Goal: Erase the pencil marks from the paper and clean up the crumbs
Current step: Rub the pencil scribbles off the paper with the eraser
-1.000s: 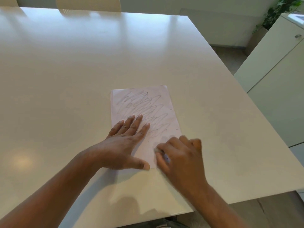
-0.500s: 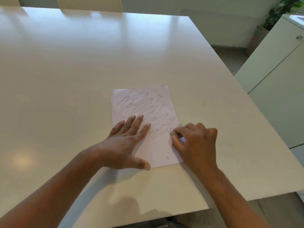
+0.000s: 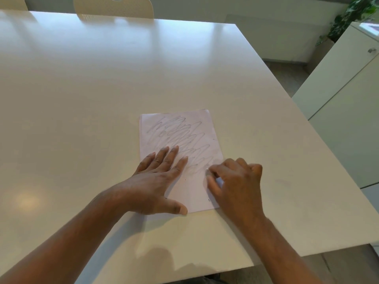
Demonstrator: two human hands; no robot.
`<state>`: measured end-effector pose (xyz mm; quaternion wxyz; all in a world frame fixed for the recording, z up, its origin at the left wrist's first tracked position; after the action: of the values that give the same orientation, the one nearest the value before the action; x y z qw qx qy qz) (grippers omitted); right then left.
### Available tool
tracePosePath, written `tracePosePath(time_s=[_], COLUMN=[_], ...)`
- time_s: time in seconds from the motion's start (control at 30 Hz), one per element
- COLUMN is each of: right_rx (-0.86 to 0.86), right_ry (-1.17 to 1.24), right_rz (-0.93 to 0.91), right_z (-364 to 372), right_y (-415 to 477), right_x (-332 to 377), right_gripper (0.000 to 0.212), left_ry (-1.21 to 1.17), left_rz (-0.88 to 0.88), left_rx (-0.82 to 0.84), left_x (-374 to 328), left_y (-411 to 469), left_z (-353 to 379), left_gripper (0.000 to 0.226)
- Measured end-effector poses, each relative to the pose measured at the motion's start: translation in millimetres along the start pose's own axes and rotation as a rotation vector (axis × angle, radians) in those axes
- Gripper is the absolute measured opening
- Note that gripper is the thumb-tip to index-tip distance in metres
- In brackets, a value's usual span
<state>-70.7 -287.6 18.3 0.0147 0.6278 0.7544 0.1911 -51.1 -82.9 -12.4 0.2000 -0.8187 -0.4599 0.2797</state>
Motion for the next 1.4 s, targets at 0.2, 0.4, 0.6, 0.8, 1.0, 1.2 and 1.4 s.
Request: tracePosePath(time_s=[0.2,0.4,0.6,0.8,1.0,1.2,1.4], right_rx=[0.018,-0.01,-0.009,0.025,-0.026,0.052,0.027], right_ry=[-0.014,0.032,0.005,0.079,0.02,0.097,0.005], right_rz=[-0.038,0.027,0.045,0.024,0.107,-0.136,0.034], right_z=[-2,-5,-7,-1,-8,6,10], right_y=[-19,-20,-19,-28,-16,-26,28], right_x=[4,-3,-17,3,-22,26,-11], right_gripper=[0.01,0.009,0.004,0.006,0.005,0.012,0.014], left_ry=[-0.004,0.007,0.003,0.001,-0.003,-0.005,-0.006], left_rz=[0.003,-0.002,0.0,-0.005,-0.002,-0.017,-0.016], left_rx=[0.0,0.002,0.021,0.022,0.025,0.026,0.024], left_x=[1,-1,-2,-1,-2,0,-1], left_y=[1,0,-2,-1,-1,-1,-1], left_z=[0,-1,-2,-1,0,-2,-1], left_gripper=[0.122,0.122,0.122,0.122,0.125,0.132,0.132])
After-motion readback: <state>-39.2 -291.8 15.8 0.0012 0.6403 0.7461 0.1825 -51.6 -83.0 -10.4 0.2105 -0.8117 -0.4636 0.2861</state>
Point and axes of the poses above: each hand's wrist, its own y-axis towards the middle knuckle, its own z-axis out of the palm, x = y × z, the point moved 5 cm from there along y, towards the middle knuckle, and after that the axes turned 8 degrees about x, right-handed, at the moved point
